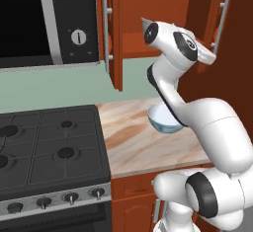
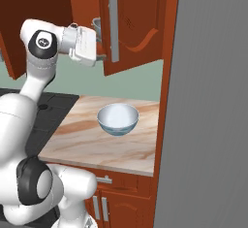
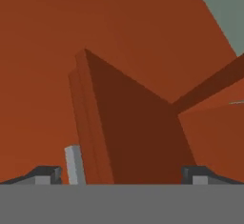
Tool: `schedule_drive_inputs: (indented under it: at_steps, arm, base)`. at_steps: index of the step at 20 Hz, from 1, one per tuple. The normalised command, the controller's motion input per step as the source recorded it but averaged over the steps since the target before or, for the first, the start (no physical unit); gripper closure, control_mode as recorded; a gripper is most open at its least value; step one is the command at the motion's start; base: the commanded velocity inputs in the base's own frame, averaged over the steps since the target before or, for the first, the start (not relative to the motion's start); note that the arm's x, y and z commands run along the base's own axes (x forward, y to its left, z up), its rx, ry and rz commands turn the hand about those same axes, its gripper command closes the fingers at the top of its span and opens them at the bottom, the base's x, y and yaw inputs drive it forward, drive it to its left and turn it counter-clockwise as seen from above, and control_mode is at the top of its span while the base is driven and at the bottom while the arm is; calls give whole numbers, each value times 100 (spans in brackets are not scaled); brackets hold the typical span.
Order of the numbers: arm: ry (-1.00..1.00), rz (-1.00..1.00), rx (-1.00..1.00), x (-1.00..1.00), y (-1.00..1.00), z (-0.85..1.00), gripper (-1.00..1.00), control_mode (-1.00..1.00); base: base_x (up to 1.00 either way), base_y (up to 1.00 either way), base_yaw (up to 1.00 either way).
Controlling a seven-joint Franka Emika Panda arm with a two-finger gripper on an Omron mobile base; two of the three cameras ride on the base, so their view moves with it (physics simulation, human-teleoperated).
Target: Open the cabinet and setup a tea strainer by placing it in the bowl upright.
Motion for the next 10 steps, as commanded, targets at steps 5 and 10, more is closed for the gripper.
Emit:
schedule_drive_inputs:
  at_steps: [5, 10]
  arm:
    - [21, 0, -1, 0, -27, 0, -100, -100]
    - [20, 0, -1, 0, -31, 0, -100, -100]
  base:
    - [0, 0, 0]
    - [0, 0, 0]
